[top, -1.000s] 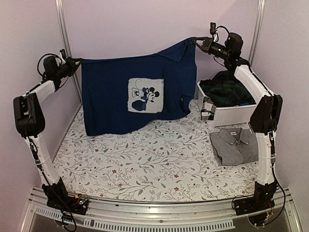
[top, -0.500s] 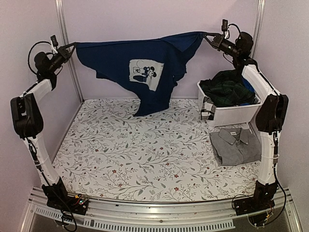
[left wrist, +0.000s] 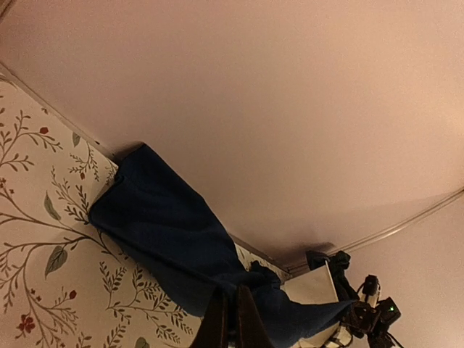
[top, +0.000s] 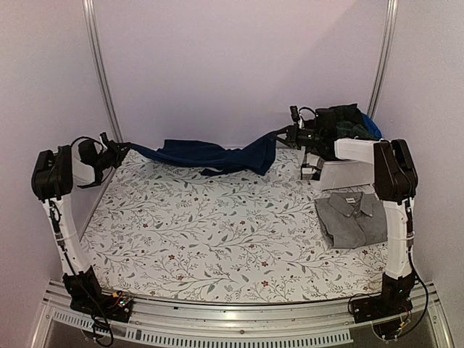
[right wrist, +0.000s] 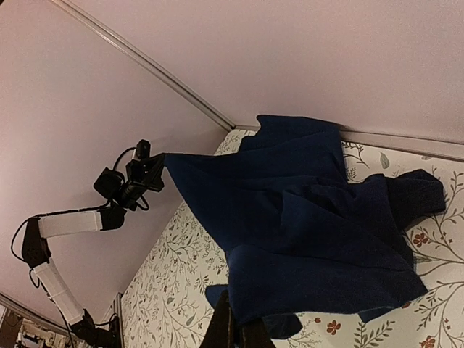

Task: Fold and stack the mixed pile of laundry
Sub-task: Flatten out the flattened T-shirt at the center of the board.

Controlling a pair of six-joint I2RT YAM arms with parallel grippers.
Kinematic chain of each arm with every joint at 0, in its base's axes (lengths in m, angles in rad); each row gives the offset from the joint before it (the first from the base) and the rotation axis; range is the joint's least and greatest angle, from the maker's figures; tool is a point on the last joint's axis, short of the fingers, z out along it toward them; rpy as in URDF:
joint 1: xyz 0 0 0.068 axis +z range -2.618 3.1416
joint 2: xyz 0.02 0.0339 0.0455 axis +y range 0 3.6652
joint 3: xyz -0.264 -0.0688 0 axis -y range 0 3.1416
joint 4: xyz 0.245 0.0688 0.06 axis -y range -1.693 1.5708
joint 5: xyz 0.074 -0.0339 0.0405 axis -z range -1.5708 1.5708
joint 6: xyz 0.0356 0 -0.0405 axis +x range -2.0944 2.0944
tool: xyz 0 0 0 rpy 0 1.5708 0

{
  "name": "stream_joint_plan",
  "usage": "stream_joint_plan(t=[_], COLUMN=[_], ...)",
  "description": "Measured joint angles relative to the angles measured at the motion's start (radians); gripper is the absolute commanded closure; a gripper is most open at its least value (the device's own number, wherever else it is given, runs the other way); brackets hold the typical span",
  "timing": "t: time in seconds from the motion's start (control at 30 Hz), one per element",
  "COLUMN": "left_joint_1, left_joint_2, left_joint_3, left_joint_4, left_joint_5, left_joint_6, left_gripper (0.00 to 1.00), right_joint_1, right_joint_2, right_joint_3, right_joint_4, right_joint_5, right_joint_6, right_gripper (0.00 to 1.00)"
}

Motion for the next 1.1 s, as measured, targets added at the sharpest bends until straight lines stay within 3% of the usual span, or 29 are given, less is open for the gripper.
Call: stream_joint_plan(t=[0.33, 0.5, 0.63, 0.83, 0.97, 1.1], left_joint_1=[0.002, -0.008, -0.030, -0.050, -0.053, -0.055], left_joint_2=[-0.230, -0.537, -0.824, -1.116, -1.212, -1.212], left_joint_3=[-0.125, -0.174, -0.103, 0.050, 0.108, 0.137], left_joint_4=[-0.152, -0.298, -0.391, -0.454, -0.477, -0.478], left_joint_5=[-0.045, -0.080, -0.116, -0.151, -0.170, -0.169], left_joint_6=[0.067, 0.142, 0.228, 0.293, 0.300, 0.292], left_gripper=[1.00, 1.00, 1.00, 1.00, 1.00, 1.00], right_joint_1=[-0.029, -0.035, -0.023, 0.005, 0.013, 0.013], right_joint_2=[-0.094, -0.218, -0.417, -0.712, -0.846, -0.883], right_joint_3=[0.003, 0.003, 0.002, 0.026, 0.063, 0.107], right_joint_4=[-0.029, -0.043, -0.057, -0.047, -0.034, -0.034], right_joint_5=[0.012, 0.007, 0.001, -0.015, -0.013, 0.002], right_joint_6=[-0.021, -0.012, -0.015, -0.034, -0.047, -0.076], right_gripper=[1.00, 1.00, 1.00, 1.00, 1.00, 1.00])
